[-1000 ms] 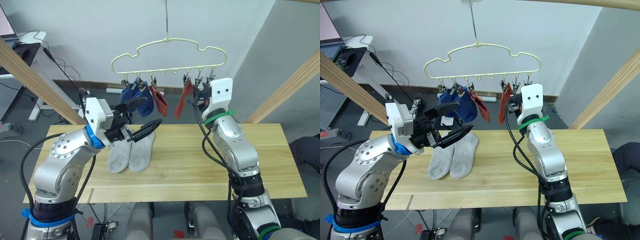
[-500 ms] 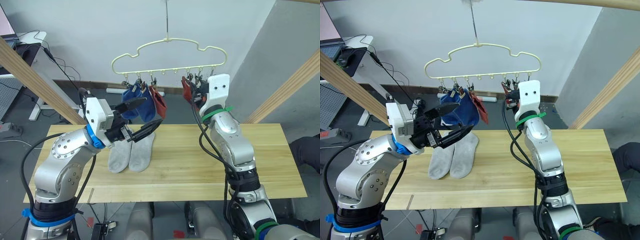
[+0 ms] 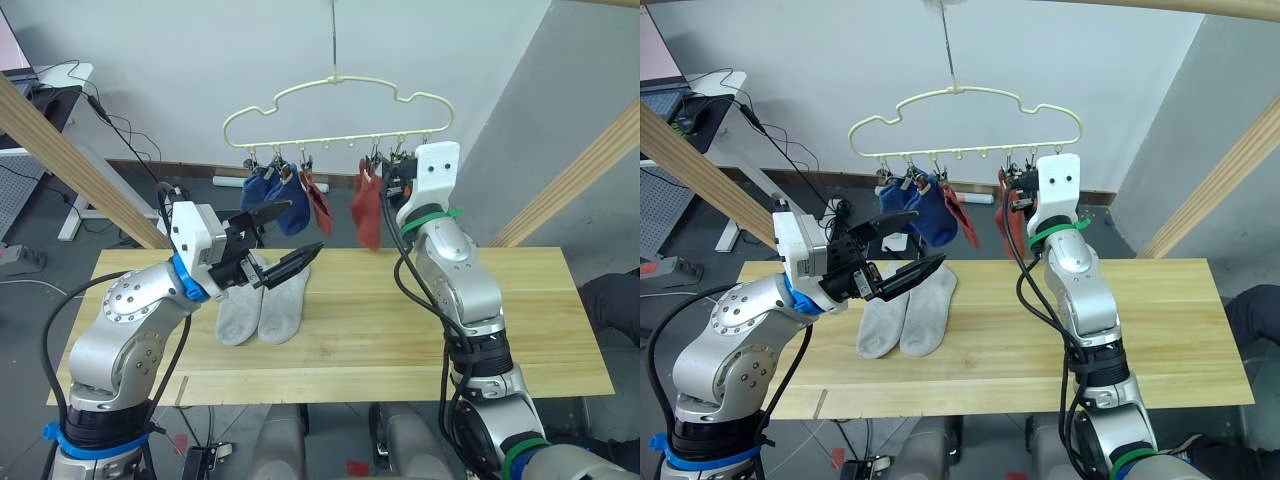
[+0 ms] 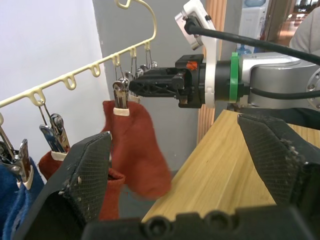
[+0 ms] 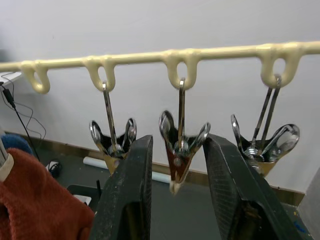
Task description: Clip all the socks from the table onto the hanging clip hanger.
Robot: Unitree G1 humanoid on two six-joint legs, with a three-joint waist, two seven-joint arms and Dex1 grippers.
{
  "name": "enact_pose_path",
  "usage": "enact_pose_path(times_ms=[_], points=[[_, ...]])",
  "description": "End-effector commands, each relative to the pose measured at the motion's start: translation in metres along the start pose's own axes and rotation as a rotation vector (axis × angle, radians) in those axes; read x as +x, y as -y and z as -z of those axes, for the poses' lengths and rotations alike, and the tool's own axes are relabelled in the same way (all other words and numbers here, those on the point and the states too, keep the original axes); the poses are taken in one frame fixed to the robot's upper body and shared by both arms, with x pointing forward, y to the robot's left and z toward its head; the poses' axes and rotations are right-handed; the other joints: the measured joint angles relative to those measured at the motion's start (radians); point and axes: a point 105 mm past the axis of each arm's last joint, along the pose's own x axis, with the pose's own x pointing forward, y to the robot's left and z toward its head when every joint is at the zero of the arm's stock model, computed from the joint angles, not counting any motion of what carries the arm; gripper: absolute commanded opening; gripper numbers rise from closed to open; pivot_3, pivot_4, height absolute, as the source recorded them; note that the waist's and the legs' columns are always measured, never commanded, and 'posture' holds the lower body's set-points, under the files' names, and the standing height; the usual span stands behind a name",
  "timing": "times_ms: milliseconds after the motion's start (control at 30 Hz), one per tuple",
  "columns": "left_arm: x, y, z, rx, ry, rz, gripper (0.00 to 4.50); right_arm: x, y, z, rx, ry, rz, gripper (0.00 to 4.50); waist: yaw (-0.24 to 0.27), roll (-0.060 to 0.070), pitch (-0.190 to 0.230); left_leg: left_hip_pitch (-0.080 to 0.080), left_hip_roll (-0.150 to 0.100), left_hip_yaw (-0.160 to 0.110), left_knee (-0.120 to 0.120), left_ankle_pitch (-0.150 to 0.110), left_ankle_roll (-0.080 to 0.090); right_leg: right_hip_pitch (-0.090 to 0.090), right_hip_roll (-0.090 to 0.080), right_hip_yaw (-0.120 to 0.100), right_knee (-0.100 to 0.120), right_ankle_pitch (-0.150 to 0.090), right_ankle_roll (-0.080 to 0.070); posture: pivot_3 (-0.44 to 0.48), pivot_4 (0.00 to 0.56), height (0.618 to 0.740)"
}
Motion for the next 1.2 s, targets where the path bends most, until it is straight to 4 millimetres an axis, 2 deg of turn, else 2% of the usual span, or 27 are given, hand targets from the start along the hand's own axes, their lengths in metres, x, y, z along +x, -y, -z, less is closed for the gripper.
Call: enact_pose_path(times_ms=[33, 1200], points=[[0.0, 0.004, -0.007, 0.037, 0.02, 0.017, 4.5, 0.001, 0.0, -0.016, 0.008, 0.059, 0.008, 1.58, 0.0, 0.0, 0.0, 0.0, 0.0, 0.0, 0.0, 0.0, 0.0, 0.0, 0.0, 0.0, 0.0, 0.0, 0.0, 0.116, 0.289, 0.74], [0.001, 0.007, -0.006, 0.065, 0.01, 0.026, 4.5, 0.008, -0.011, -0.018, 0.081, 0.057, -0.015, 1.58, 0.003, 0.0, 0.0, 0.001, 0.0, 0.0, 0.001, 0.001, 0.0, -0.001, 0.0, 0.0, 0.005, 0.0, 0.0, 0.13, 0.29, 0.74]])
